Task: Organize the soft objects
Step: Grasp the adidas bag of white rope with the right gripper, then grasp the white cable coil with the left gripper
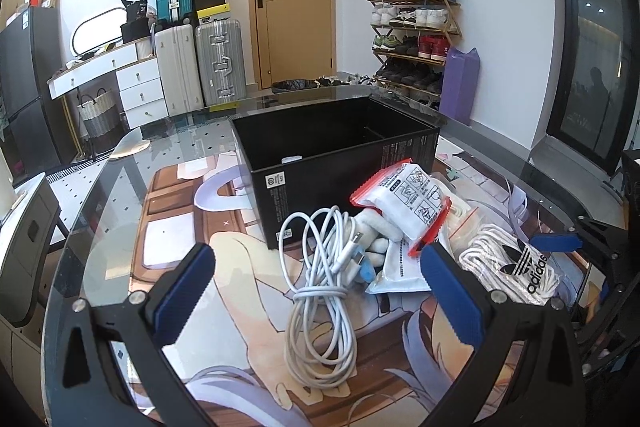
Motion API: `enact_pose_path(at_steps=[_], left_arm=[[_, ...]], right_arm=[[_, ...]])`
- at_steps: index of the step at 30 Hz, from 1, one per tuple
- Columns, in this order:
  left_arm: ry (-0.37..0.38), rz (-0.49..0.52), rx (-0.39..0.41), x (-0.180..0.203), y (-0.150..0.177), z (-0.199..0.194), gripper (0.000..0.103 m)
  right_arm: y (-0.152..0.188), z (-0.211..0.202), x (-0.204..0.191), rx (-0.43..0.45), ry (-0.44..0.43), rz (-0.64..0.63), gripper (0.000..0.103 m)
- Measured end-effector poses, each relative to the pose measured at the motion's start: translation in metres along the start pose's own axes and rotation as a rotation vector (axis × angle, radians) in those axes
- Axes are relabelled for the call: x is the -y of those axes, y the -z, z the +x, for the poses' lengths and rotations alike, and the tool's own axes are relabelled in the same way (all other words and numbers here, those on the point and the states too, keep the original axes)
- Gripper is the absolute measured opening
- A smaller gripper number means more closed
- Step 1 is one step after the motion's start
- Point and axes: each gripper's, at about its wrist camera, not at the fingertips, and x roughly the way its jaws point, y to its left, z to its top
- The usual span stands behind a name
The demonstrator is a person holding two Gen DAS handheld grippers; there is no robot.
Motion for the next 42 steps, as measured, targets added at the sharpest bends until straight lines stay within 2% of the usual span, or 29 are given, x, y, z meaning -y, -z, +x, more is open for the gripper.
enact_pose_path(at_steps=[3, 16, 17, 18, 19, 20, 21, 22, 29, 38, 42], left_arm=[[-0.001, 0.001, 0.000, 0.000, 0.000, 0.000, 0.103], [0.003, 0.002, 0.000, 0.001, 0.001, 0.000, 0.103], [0.004, 0.003, 0.000, 0.001, 0.001, 0.000, 0.103], [0.006, 0.005, -0.002, 0.001, 0.002, 0.000, 0.103], [0.008, 0.006, -0.002, 0.002, 0.002, 0.000, 0.103], [0.010, 0.006, -0.001, 0.002, 0.002, 0.000, 0.103], [0.012, 0.007, -0.001, 0.002, 0.002, 0.000, 0.103], [0.015, 0.008, -0.002, 0.002, 0.003, -0.001, 0.103], [0.018, -0.001, -0.006, 0.000, 0.003, 0.000, 0.103], [0.018, -0.025, -0.017, -0.006, 0.004, 0.003, 0.103], [0.000, -0.008, -0.049, -0.007, 0.000, 0.008, 0.103]], right_arm=[[0.001, 0.003, -0.001, 0.001, 0.010, -0.014, 0.095], [0.009, 0.002, 0.000, 0.041, -0.001, -0.013, 0.093], [0.009, 0.002, -0.001, 0.047, 0.007, -0.025, 0.089], [0.009, 0.002, -0.002, 0.052, 0.023, -0.035, 0.078], [0.010, 0.002, -0.003, 0.056, 0.041, -0.042, 0.071], [0.010, 0.001, -0.002, 0.061, 0.052, -0.040, 0.069], [0.010, 0.000, -0.001, 0.064, 0.051, -0.032, 0.059], [0.010, -0.001, 0.000, 0.069, 0.052, -0.028, 0.055], [0.012, -0.009, 0.005, 0.078, 0.064, -0.014, 0.049], [0.011, -0.026, 0.016, 0.138, 0.094, 0.018, 0.049], [0.008, -0.033, 0.019, 0.160, 0.086, 0.026, 0.049]])
